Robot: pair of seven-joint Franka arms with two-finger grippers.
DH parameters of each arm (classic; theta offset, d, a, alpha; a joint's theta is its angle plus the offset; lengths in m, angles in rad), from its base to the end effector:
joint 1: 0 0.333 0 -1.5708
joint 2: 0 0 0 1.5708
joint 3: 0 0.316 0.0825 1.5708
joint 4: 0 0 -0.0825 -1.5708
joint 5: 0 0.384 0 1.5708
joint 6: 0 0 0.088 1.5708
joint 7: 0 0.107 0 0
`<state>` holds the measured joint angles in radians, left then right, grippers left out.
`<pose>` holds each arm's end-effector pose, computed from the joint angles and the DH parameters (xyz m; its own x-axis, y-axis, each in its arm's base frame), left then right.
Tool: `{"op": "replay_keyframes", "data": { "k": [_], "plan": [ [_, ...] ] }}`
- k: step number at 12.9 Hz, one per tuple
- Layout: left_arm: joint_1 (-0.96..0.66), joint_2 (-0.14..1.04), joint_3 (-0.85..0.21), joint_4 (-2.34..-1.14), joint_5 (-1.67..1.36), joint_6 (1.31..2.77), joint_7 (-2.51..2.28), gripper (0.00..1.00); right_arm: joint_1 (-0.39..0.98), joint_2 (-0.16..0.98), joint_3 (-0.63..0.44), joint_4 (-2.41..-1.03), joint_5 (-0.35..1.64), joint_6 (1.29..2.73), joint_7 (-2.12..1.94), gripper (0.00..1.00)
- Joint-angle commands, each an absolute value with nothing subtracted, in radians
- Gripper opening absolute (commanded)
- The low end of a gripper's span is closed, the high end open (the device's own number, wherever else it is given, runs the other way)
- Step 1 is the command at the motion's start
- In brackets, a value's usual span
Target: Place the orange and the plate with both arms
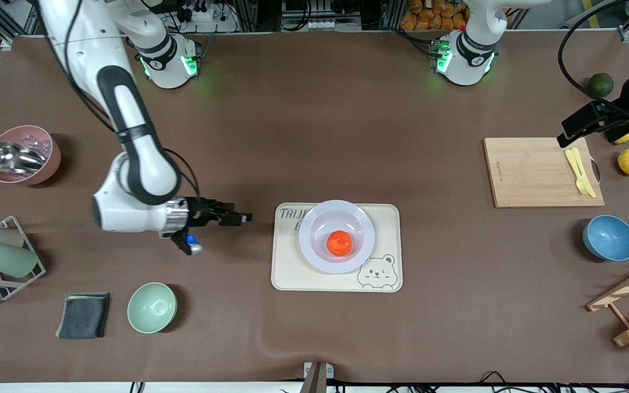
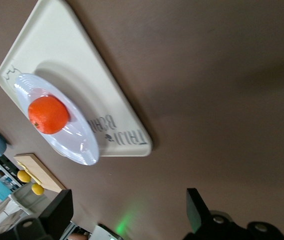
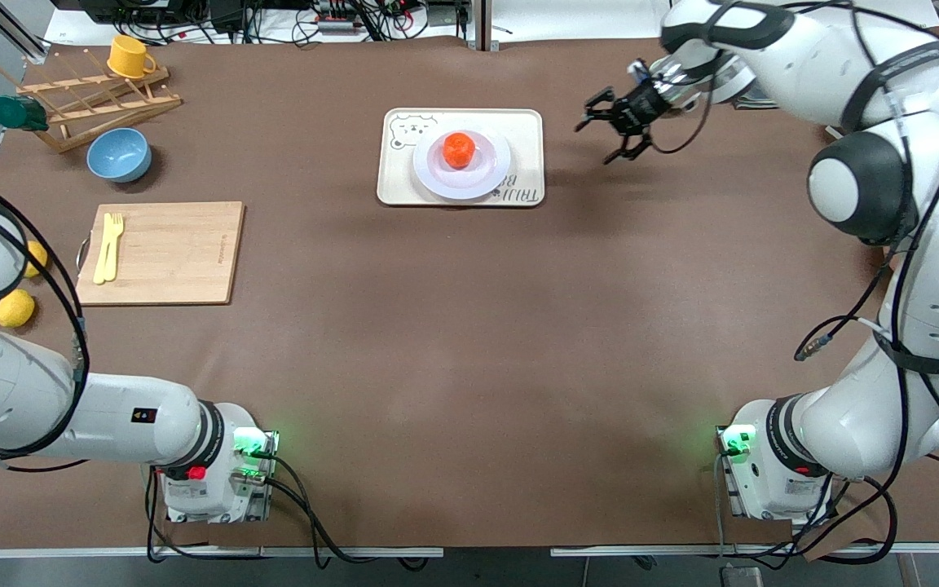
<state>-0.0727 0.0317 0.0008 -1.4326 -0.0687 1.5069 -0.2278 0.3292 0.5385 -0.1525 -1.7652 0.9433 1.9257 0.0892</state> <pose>0.5560 -0.0478 0.6662 0.9883 0.1504 0.0262 0.1481 -0.9860 0.0761 0.6131 0.1746 0.2549 0.8424 -0.2106 -0.4959 -0.4805 -0.7101 -0.5147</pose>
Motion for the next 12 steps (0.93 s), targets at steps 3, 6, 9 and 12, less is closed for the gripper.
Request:
{"op": "replay_keyframes", "data": {
  "k": [3, 6, 9, 12],
  "plan": [
    [-0.068, 0.028, 0.000, -1.434, -0.077, 1.516, -0.222, 1.00, 0.177, 0.474, -0.156, -1.751, 0.697, 1.771, 0.080, 1.00],
    [-0.068, 0.026, 0.002, -1.434, -0.074, 1.516, -0.221, 1.00, 0.086, 0.457, -0.146, -1.721, 0.531, 1.718, 0.022, 1.00],
    [-0.061, 0.026, 0.002, -1.433, -0.074, 1.513, -0.221, 1.00, 0.025, 0.399, -0.108, -1.714, 0.407, 1.715, 0.008, 1.00],
    [-0.060, 0.015, 0.003, -1.434, -0.072, 1.485, -0.215, 1.00, -0.017, 0.341, -0.071, -1.710, 0.330, 1.688, -0.038, 1.00]
  ]
}}
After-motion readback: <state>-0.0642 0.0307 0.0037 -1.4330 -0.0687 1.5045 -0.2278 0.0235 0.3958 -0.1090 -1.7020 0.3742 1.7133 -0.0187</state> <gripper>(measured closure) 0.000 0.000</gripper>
